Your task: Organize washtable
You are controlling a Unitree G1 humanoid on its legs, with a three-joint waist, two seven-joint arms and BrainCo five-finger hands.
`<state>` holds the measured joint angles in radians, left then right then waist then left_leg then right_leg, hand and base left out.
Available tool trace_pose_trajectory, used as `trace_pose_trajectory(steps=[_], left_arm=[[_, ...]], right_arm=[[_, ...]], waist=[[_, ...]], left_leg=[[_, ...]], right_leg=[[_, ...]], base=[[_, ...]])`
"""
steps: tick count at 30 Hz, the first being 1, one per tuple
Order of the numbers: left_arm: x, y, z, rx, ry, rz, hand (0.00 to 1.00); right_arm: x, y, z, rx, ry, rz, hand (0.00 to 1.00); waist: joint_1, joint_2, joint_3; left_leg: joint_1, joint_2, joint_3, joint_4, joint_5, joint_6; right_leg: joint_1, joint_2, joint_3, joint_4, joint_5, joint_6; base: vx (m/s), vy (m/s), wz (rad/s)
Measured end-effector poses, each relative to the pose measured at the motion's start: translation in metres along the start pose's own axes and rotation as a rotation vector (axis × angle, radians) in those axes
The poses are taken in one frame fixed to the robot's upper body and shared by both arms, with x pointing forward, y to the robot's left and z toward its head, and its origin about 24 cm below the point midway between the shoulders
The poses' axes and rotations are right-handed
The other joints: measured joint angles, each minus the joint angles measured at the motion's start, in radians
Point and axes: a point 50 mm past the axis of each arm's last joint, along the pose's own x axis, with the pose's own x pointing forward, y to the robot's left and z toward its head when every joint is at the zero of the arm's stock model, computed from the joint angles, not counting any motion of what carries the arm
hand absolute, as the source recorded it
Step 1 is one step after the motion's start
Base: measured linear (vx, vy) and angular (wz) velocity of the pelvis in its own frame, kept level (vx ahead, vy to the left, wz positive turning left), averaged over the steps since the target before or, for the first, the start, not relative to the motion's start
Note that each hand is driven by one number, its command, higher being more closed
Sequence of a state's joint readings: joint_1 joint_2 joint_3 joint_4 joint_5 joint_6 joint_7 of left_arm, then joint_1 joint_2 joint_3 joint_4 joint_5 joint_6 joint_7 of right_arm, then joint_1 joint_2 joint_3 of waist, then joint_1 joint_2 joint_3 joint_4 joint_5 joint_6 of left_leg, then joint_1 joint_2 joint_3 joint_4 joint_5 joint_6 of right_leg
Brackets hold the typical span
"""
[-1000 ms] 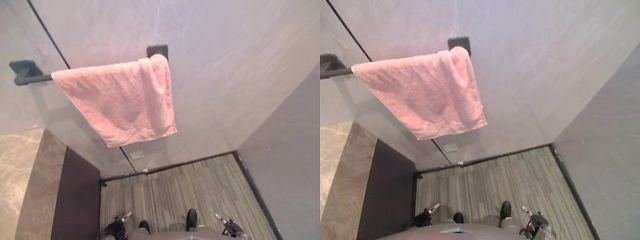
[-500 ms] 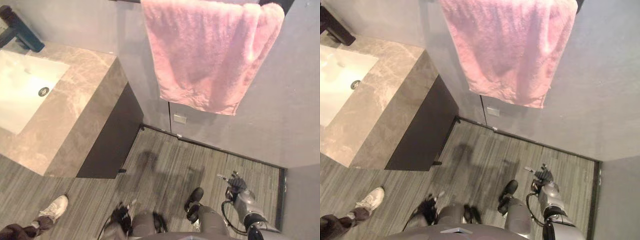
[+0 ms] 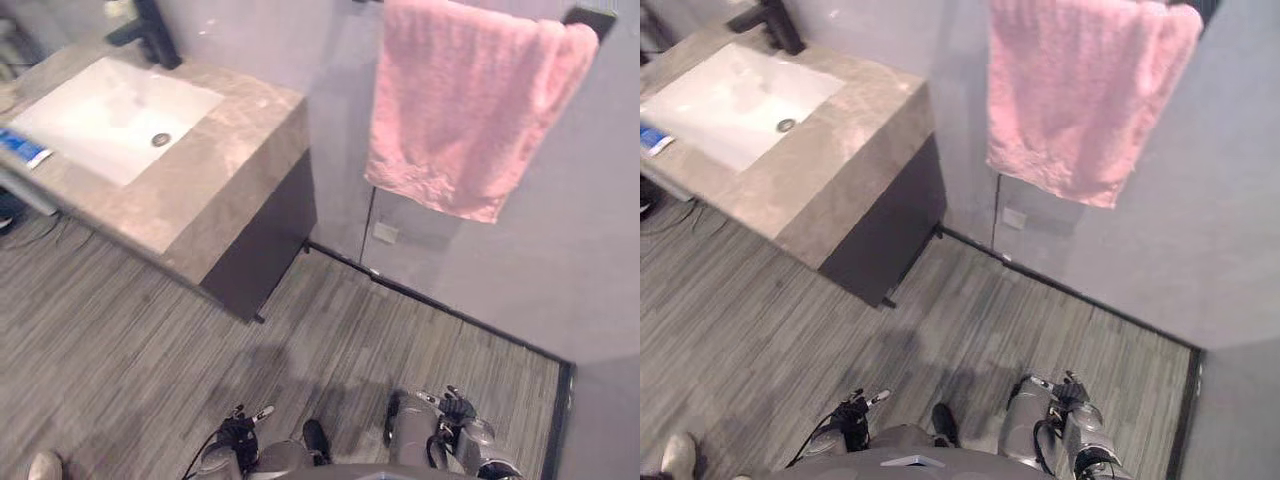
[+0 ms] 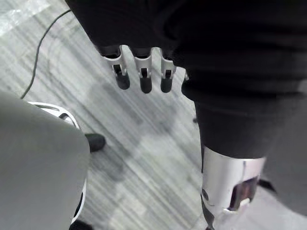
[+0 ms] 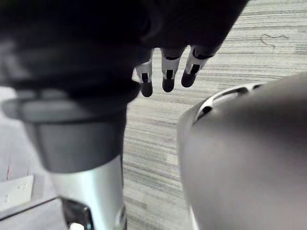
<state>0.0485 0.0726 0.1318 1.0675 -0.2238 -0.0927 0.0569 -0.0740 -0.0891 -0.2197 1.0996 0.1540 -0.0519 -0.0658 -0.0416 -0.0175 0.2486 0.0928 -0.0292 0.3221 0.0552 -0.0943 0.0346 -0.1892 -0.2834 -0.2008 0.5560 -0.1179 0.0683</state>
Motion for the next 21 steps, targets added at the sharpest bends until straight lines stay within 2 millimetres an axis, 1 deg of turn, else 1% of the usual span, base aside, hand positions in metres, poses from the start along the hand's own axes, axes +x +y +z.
trace_pose_trajectory(steps=[1, 2, 3, 4, 5, 6, 7, 8, 9, 11, 12, 13, 14, 15, 16, 17, 18, 19, 20, 21], left_arm=[[0.000, 0.001, 0.000, 0.001, 0.000, 0.003, 0.00], [0.000, 0.004, -0.001, -0.001, 0.002, 0.011, 0.00], [0.000, 0.004, -0.001, 0.005, 0.002, 0.013, 0.00], [-0.001, 0.007, -0.003, 0.003, 0.007, 0.019, 0.00], [-0.001, 0.009, -0.003, -0.004, 0.008, 0.027, 0.00], [-0.002, 0.012, -0.006, -0.016, 0.016, 0.040, 0.00], [-0.002, 0.008, -0.010, -0.024, 0.030, 0.033, 0.00], [-0.003, 0.006, -0.012, -0.029, 0.037, 0.030, 0.00], [-0.003, 0.003, -0.014, -0.036, 0.040, 0.024, 0.00], [-0.003, 0.003, -0.012, -0.037, 0.032, 0.021, 0.00], [-0.003, 0.003, -0.011, -0.037, 0.025, 0.019, 0.00], [-0.003, 0.001, -0.008, -0.032, 0.015, 0.016, 0.00], [-0.003, 0.001, -0.007, -0.032, 0.008, 0.014, 0.00], [-0.002, 0.002, -0.005, -0.026, -0.003, 0.015, 0.00], [-0.001, 0.003, -0.001, -0.022, -0.018, 0.019, 0.00], [-0.001, 0.004, 0.002, -0.025, -0.026, 0.020, 0.00], [-0.001, 0.005, 0.001, -0.022, -0.023, 0.026, 0.00], [-0.001, 0.005, 0.000, -0.018, -0.018, 0.027, 0.00], [-0.001, 0.003, -0.001, -0.013, -0.015, 0.022, 0.00], [-0.001, 0.002, -0.002, -0.009, -0.014, 0.020, 0.00]], right_arm=[[0.000, 0.002, -0.001, 0.001, 0.002, 0.005, 0.00], [0.000, 0.007, -0.001, -0.004, 0.002, 0.022, 0.00], [0.000, 0.009, 0.000, -0.015, 0.001, 0.031, 0.00], [0.000, 0.010, -0.002, -0.031, 0.007, 0.043, 0.00], [0.000, 0.011, -0.003, -0.037, 0.012, 0.048, 0.00], [0.000, 0.012, -0.001, -0.058, 0.008, 0.060, 0.00], [0.002, 0.015, 0.008, -0.087, -0.015, 0.071, 0.00], [0.003, 0.015, 0.013, -0.105, -0.026, 0.075, 0.00], [0.004, 0.018, 0.019, -0.144, -0.042, 0.088, 0.00], [0.004, 0.025, 0.023, -0.187, -0.056, 0.114, 0.00], [0.004, 0.030, 0.025, -0.221, -0.067, 0.133, 0.00], [0.004, 0.032, 0.028, -0.241, -0.084, 0.140, 0.00], [0.004, 0.033, 0.029, -0.248, -0.087, 0.145, 0.00], [0.004, 0.036, 0.031, -0.252, -0.093, 0.151, 0.00], [0.004, 0.034, 0.029, -0.245, -0.086, 0.146, 0.00], [0.004, 0.032, 0.027, -0.235, -0.078, 0.138, 0.00], [0.005, 0.027, 0.022, -0.227, -0.055, 0.118, 0.00], [0.004, 0.022, 0.018, -0.227, -0.045, 0.107, 0.00], [0.003, 0.013, 0.010, -0.218, -0.025, 0.085, 0.00], [0.002, 0.009, 0.007, -0.211, -0.015, 0.077, 0.00]], waist=[[0.001, -0.003, -0.004], [0.006, -0.009, -0.011], [0.010, -0.010, -0.016], [0.023, -0.015, -0.042], [0.029, -0.021, -0.059], [0.050, -0.023, -0.090], [0.063, 0.011, -0.112], [0.063, 0.024, -0.114], [0.069, 0.038, -0.117], [0.079, 0.042, -0.115], [0.087, 0.047, -0.114], [0.090, 0.065, -0.108], [0.090, 0.068, -0.100], [0.090, 0.065, -0.092], [0.084, 0.057, -0.074], [0.085, 0.054, -0.062], [0.083, 0.045, -0.055], [0.077, 0.045, -0.056], [0.071, 0.047, -0.057], [0.067, 0.048, -0.058]], left_leg=[[-0.005, 0.000, -0.015, 0.007, 0.003, -0.002], [-0.017, 0.000, -0.052, 0.013, 0.016, -0.012], [-0.020, 0.002, -0.065, 0.013, 0.024, -0.018], [-0.039, 0.004, -0.086, 0.012, 0.039, -0.034], [-0.054, 0.005, -0.094, 0.014, 0.047, -0.044], [-0.092, 0.019, -0.110, 0.013, 0.066, -0.061], [-0.140, 0.054, -0.119, 0.017, 0.088, -0.073], [-0.158, 0.070, -0.131, 0.018, 0.101, -0.076], [-0.177, 0.095, -0.150, 0.016, 0.119, -0.088], [-0.195, 0.121, -0.183, 0.011, 0.146, -0.108], [-0.209, 0.137, -0.202, 0.007, 0.163, -0.119], [-0.223, 0.156, -0.214, 0.004, 0.185, -0.132], [-0.228, 0.161, -0.221, -0.002, 0.202, -0.143], [-0.245, 0.161, -0.227, -0.028, 0.260, -0.173], [-0.259, 0.156, -0.219, 0.003, 0.262, -0.159], [-0.264, 0.155, -0.195, 0.062, 0.221, -0.132], [-0.263, 0.155, -0.158, 0.181, 0.143, -0.105], [-0.255, 0.155, -0.139, 0.255, 0.089, -0.094], [-0.232, 0.160, -0.132, 0.344, 0.021, -0.095], [-0.219, 0.166, -0.129, 0.369, 0.003, -0.096]], right_leg=[[0.017, 0.002, 0.011, 0.007, -0.024, 0.011], [0.056, 0.011, 0.045, 0.035, -0.086, 0.025], [0.073, 0.018, 0.058, 0.045, -0.108, 0.028], [0.096, 0.028, 0.075, 0.031, -0.138, 0.032], [0.102, 0.037, 0.088, -0.009, -0.150, 0.041], [0.111, 0.070, 0.091, -0.117, -0.161, 0.035], [0.118, 0.116, 0.078, -0.206, -0.133, 0.015], [0.120, 0.136, 0.071, -0.233, -0.113, 0.005], [0.119, 0.164, 0.054, -0.261, -0.090, -0.009], [0.119, 0.193, 0.025, -0.281, -0.078, -0.028], [0.123, 0.214, 0.009, -0.305, -0.062, -0.043], [0.129, 0.235, -0.012, -0.328, -0.042, -0.053], [0.130, 0.246, -0.023, -0.336, -0.033, -0.060], [0.121, 0.240, -0.046, -0.344, -0.016, -0.076], [0.119, 0.218, -0.090, -0.351, -0.003, -0.095], [0.122, 0.207, -0.100, -0.349, -0.001, -0.097], [0.124, 0.184, -0.117, -0.345, 0.004, -0.096], [0.125, 0.165, -0.131, -0.346, 0.011, -0.090], [0.127, 0.138, -0.161, -0.361, 0.031, -0.080], [0.132, 0.129, -0.177, -0.368, 0.040, -0.075]], base=[[0.10, -0.128, 0.94], [0.06, -0.130, 0.74], [0.07, -0.184, 0.79], [0.02, -0.150, 0.44], [-0.03, -0.212, 0.35], [-0.10, -0.214, 0.12], [-0.12, -0.206, 0.13], [-0.15, -0.156, 0.16], [-0.19, -0.134, 0.32], [-0.22, -0.126, 0.36], [-0.21, -0.106, 0.36], [-0.21, -0.092, 0.35], [-0.25, -0.047, 0.44], [-0.21, -0.020, 0.58], [-0.14, -0.004, 0.60], [0.00, -0.009, 0.56], [-0.01, 0.029, 0.45], [-0.09, 0.089, 0.66], [-0.11, 0.114, 0.64], [-0.02, 0.104, 0.67]])
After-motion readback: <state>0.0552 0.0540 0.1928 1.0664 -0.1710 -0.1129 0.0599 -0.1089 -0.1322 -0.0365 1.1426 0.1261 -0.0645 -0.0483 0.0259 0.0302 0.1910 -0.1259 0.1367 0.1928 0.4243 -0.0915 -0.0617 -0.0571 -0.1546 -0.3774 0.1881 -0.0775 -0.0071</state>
